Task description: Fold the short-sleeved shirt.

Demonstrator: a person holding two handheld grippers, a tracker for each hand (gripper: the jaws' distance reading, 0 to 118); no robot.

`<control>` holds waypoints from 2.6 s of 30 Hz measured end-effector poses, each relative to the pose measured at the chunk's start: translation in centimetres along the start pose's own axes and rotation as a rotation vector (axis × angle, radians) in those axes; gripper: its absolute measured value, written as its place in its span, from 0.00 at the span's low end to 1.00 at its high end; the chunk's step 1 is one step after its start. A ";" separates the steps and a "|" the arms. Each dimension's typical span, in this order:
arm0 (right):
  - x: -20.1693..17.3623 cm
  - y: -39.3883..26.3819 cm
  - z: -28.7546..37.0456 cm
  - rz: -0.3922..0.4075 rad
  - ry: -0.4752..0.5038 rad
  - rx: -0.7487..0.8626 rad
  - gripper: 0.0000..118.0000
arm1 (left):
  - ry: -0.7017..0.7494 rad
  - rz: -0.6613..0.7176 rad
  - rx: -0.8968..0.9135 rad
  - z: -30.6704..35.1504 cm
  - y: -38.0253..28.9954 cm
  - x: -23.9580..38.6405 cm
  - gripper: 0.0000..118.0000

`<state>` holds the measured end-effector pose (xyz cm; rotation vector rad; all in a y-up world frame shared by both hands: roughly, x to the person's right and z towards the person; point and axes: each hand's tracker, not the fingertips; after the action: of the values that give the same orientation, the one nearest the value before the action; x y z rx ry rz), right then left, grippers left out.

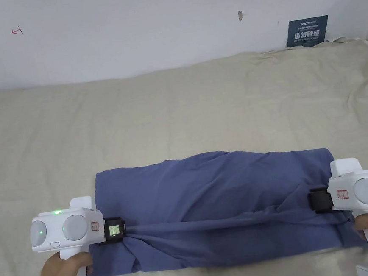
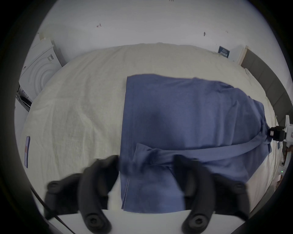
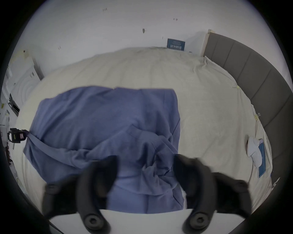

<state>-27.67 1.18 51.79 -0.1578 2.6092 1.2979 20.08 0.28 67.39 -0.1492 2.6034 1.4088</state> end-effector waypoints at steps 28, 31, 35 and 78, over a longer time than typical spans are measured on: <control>0.8 -7.2 19.4 0.057 0.109 0.380 0.01 | -0.148 -0.011 0.132 11.1 -6.4 -1.5 0.00; 1.1 -7.2 18.8 0.045 0.109 0.369 0.01 | -0.116 0.006 0.057 9.7 -5.6 -1.1 0.00; 1.3 -7.0 18.1 0.038 0.105 0.352 0.01 | -0.106 0.025 -0.043 4.8 -4.4 -2.0 0.00; 0.9 -6.4 -0.8 0.018 -0.039 -0.148 0.44 | -0.118 -0.082 -0.040 4.7 -2.2 -1.3 0.05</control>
<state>-27.44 -3.36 47.09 -0.1323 2.4873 1.4853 22.26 3.00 63.34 -0.1704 2.4471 1.3988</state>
